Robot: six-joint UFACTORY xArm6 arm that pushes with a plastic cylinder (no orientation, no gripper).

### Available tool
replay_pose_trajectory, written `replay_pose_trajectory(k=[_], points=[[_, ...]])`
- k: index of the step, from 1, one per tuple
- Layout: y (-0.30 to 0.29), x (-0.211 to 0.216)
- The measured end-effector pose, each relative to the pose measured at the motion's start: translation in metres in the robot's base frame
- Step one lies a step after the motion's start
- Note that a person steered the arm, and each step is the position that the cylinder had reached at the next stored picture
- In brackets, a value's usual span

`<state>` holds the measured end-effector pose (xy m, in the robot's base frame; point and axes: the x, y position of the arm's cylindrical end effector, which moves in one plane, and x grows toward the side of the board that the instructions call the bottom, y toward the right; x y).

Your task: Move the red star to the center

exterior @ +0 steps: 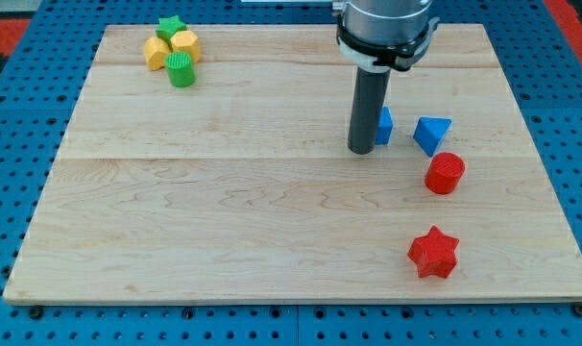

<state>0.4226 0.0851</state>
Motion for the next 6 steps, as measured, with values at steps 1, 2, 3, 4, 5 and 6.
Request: replay_pose_trajectory(k=[1, 2, 3, 4, 5, 6], points=[[0.0, -0.033], [-0.008, -0.042], [0.043, -0.056], [0.034, -0.045], [0.033, 0.056], [0.012, 0.142]])
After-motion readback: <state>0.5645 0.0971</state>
